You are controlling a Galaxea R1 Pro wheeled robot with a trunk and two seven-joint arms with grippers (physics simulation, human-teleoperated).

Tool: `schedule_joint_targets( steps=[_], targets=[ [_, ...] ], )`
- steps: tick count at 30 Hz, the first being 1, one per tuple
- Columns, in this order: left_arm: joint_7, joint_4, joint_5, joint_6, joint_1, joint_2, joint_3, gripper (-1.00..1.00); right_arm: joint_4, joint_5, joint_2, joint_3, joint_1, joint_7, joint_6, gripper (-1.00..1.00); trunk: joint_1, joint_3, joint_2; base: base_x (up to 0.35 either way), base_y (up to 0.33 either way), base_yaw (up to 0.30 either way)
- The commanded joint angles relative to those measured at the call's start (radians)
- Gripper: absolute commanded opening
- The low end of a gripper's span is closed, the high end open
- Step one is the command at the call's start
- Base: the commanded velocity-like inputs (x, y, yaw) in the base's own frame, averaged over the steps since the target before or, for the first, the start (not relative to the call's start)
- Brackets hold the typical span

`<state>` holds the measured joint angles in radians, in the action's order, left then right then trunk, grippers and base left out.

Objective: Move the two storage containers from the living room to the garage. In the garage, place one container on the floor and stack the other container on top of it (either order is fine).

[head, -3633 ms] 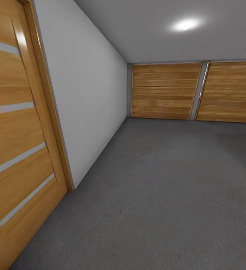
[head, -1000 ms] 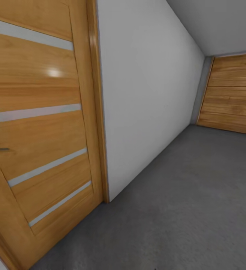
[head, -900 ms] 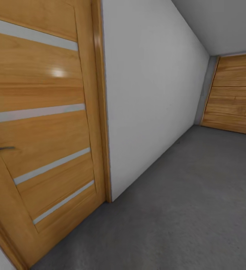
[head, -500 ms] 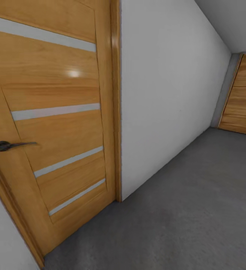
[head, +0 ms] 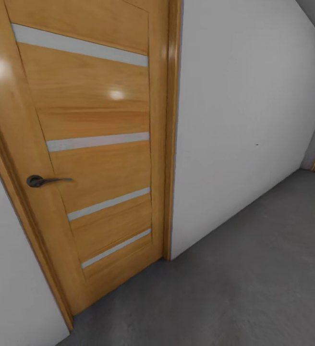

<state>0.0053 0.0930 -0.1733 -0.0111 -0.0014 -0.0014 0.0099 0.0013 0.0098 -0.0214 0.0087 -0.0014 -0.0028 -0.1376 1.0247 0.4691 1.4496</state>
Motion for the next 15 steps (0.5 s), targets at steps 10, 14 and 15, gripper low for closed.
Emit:
schedule_joint_targets(
  steps=[10, 14, 15],
  targets=[
    [0.001, 0.001, -0.008, -0.001, 0.0, 0.003, 0.002, 1.0, 0.001, 0.001, 0.0, 0.001, 0.0, 0.0, -0.003, 1.0, 0.0, 0.001, 0.0, 0.226, -0.211, 0.273],
    [0.001, 0.001, -0.008, -0.001, 0.0, 0.003, 0.002, 1.0, 0.001, 0.001, 0.0, 0.001, 0.0, 0.0, -0.003, 1.0, 0.0, 0.001, 0.0, 0.242, -0.222, 0.273],
    [0.001, 0.001, -0.008, -0.001, 0.0, 0.003, 0.002, 1.0, 0.001, 0.001, 0.0, 0.001, 0.0, 0.0, -0.003, 1.0, 0.0, 0.001, 0.0, 0.243, -0.226, 0.273]
  ],
)
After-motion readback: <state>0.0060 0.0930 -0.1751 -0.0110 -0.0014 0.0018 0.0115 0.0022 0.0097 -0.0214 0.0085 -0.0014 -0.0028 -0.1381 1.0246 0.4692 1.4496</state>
